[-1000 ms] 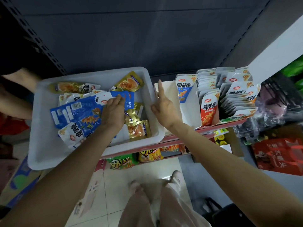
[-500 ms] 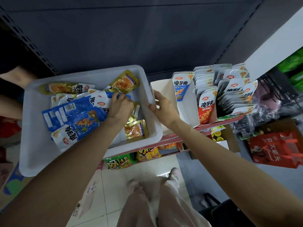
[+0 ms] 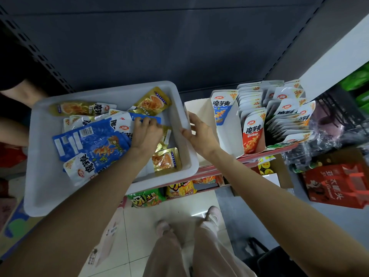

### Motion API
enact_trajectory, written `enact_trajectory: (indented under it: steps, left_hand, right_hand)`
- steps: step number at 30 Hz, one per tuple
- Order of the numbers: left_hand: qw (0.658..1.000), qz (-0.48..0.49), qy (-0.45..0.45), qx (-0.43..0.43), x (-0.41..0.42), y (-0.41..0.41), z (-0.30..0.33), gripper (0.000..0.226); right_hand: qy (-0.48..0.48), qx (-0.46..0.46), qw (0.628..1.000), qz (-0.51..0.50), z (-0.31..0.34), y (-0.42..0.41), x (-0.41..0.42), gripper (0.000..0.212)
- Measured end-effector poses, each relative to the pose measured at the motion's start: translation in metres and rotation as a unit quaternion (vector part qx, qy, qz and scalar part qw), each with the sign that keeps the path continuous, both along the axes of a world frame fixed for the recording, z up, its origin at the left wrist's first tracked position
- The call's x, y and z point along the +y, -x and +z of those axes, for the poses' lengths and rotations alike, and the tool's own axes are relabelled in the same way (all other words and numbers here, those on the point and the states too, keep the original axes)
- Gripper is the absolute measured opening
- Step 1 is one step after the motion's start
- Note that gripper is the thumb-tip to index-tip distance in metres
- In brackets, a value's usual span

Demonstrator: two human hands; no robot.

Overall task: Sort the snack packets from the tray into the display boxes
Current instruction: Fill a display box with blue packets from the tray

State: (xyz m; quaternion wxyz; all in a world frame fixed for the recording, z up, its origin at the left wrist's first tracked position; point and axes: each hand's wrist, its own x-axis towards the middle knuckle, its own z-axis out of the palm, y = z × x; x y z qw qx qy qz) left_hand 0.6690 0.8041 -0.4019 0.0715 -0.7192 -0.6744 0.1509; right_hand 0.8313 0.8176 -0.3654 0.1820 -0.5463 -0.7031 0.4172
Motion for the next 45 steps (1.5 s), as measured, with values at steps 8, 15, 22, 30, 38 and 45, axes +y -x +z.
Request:
enact_trajectory:
  steps: [8, 15, 22, 30, 38, 45]
  left_hand:
    - [0.963, -0.029, -0.190, -0.187, -0.009, -0.005, -0.004, 0.009]
    - [0.830, -0.034, -0.354, -0.429, -0.035, -0.027, 0.035, 0.006]
    - [0.813, -0.253, -0.298, -0.431, -0.031, -0.030, 0.050, 0.011]
    - [0.731, 0.072, -0.159, -0.660, -0.020, -0.056, 0.063, 0.055]
    - [0.715, 0.041, -0.023, -0.698, 0.022, -0.106, 0.077, 0.041]
    - [0.735, 0.057, -0.061, -0.673, 0.034, -0.119, 0.072, 0.034]
  right_hand:
    - [0.008, 0.010, 1.000, -0.007, 0.000, 0.000, -0.001, 0.048]
    - [0.045, 0.108, 0.987, -0.109, 0.015, -0.001, 0.005, 0.029]
    - [0.302, 0.276, 0.903, -0.131, 0.052, -0.010, 0.018, 0.020]
    - [0.210, 0.316, 0.914, -0.144, 0.049, -0.059, 0.008, 0.042]
    - [-0.001, 0.139, 0.982, -0.126, 0.066, -0.102, 0.017, 0.056]
    - [-0.139, 0.060, 0.986, -0.069, 0.078, -0.110, 0.047, 0.025]
